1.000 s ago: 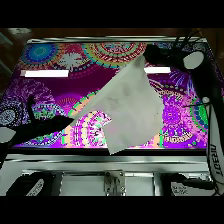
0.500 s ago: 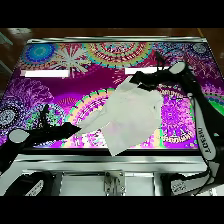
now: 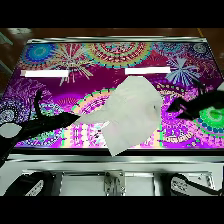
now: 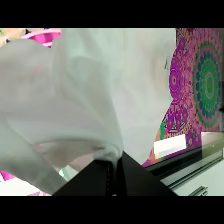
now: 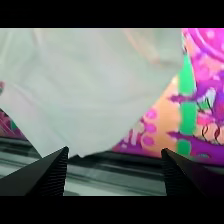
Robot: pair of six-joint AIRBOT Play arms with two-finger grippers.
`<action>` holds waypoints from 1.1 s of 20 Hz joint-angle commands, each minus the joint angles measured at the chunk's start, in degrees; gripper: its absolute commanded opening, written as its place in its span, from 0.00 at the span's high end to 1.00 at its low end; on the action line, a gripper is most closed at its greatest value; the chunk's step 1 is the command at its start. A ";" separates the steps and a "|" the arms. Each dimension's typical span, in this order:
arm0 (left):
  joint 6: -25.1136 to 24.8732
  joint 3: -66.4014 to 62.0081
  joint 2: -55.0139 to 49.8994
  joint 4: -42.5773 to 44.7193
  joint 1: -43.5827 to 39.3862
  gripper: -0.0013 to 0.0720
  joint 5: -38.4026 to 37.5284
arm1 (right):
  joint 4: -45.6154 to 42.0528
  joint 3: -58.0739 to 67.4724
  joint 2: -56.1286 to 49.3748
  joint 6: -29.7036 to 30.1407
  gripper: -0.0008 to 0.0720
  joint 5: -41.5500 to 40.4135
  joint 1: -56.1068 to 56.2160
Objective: Fold the shirts.
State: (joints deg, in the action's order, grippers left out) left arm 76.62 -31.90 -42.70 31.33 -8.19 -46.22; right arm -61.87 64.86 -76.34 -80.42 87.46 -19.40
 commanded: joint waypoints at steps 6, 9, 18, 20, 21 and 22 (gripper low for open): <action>-1.18 -1.49 -0.04 -0.09 -0.02 0.92 0.13 | 15.50 -37.70 9.01 1.44 0.04 -24.37 5.40; -1.18 -1.49 -0.07 -0.09 -0.02 0.92 0.15 | 15.52 -37.79 8.87 -2.03 0.04 -30.36 12.37; -1.18 -1.49 -0.04 -0.09 0.00 0.92 0.20 | 22.62 -37.77 3.56 -0.24 0.15 -34.25 16.92; -1.18 -1.51 -0.04 -0.09 0.00 0.92 0.20 | 26.12 -37.77 2.58 0.72 0.39 -37.53 18.93; -1.18 -1.51 -0.04 -0.09 0.02 0.92 0.42 | 27.82 -37.68 2.60 0.74 0.75 -38.91 19.50; -1.20 -1.53 -0.04 -0.09 0.09 0.92 1.05 | 29.35 -37.27 2.60 1.18 0.91 -39.06 19.56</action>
State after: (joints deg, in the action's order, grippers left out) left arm 75.44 -33.36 -42.72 31.24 -8.19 -45.95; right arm -38.37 27.22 -72.84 -80.68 50.72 -1.19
